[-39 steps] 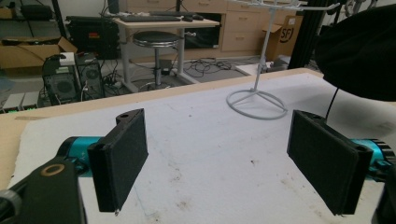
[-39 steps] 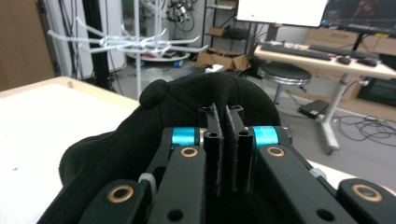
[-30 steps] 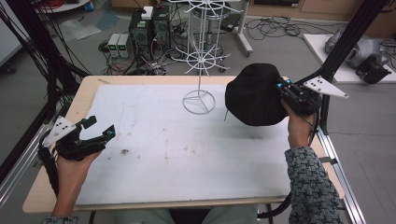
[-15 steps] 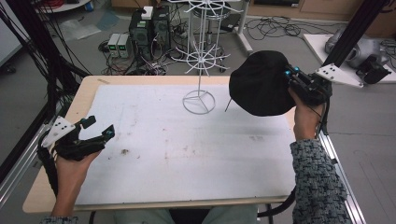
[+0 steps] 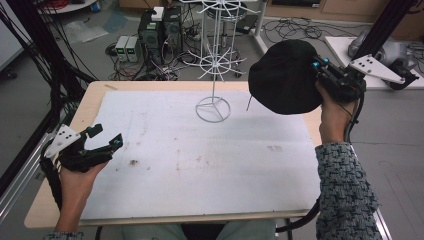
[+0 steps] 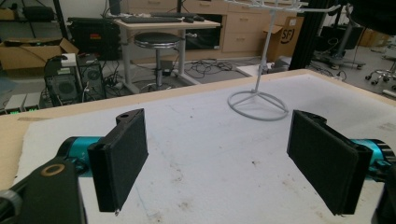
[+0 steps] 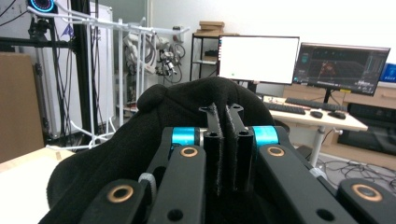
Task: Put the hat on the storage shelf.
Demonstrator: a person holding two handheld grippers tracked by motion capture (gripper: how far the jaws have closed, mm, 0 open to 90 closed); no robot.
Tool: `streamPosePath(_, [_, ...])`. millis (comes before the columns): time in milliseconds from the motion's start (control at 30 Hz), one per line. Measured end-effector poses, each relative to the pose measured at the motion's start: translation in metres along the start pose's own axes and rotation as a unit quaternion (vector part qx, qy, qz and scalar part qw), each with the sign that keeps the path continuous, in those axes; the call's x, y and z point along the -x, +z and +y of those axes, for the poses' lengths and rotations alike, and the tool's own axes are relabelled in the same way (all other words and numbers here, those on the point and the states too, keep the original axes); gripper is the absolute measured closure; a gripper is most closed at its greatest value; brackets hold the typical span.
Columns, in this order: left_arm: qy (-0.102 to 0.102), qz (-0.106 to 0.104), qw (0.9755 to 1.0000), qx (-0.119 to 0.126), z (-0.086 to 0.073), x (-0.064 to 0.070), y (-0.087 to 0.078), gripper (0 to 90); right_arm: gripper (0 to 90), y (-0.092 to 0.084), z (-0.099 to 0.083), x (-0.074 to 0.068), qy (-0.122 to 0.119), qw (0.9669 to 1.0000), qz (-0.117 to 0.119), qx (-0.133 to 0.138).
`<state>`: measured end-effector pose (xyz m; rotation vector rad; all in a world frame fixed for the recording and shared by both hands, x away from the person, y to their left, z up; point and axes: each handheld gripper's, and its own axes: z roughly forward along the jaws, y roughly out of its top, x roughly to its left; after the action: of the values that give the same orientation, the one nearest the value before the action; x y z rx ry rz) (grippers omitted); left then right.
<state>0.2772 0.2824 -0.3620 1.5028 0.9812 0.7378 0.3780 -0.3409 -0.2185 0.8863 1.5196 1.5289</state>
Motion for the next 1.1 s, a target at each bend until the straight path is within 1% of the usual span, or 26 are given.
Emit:
streamPosePath(367, [0.001, 0.002, 1.0, 0.003, 0.002, -0.001, -0.002, 20.4, 87.3, 0.002, 0.02, 0.003, -0.003, 0.9998, -0.004, 0.018])
streamPosePath(400, [0.001, 0.003, 1.0, 0.003, 0.002, -0.001, -0.002, 20.4, 87.3, 0.002, 0.025, 0.004, 0.0, 0.9998, -0.005, 0.021])
streamPosePath(500, [0.0, 0.003, 1.0, 0.003, 0.001, -0.001, -0.003, 20.4, 87.3, 0.002, 0.03, 0.006, -0.002, 0.9996, -0.005, 0.027])
streamPosePath(700, [-0.001, 0.005, 1.0, 0.004, 0.001, -0.002, -0.003, 20.4, 87.3, 0.002, 0.048, 0.011, 0.002, 0.9991, -0.007, 0.041])
streamPosePath(833, [0.0, 0.004, 1.0, 0.003, 0.001, -0.002, -0.003, 20.4, 87.2, 0.003, 0.06, 0.012, -0.004, 0.9991, -0.009, 0.042])
streamPosePath(867, [-0.001, 0.004, 1.0, 0.003, 0.001, -0.002, -0.003, 20.4, 87.2, 0.003, 0.062, 0.012, -0.002, 0.9991, -0.01, 0.041])
streamPosePath(1000, [-0.002, 0.003, 1.0, 0.003, 0.001, -0.002, -0.003, 20.4, 87.2, 0.004, 0.069, 0.012, -0.004, 0.9987, -0.01, 0.05])
streamPosePath(1100, [-0.003, 0.003, 1.0, 0.003, 0.001, -0.002, -0.003, 20.4, 87.2, 0.004, 0.072, 0.012, 0.001, 0.9986, -0.007, 0.053])
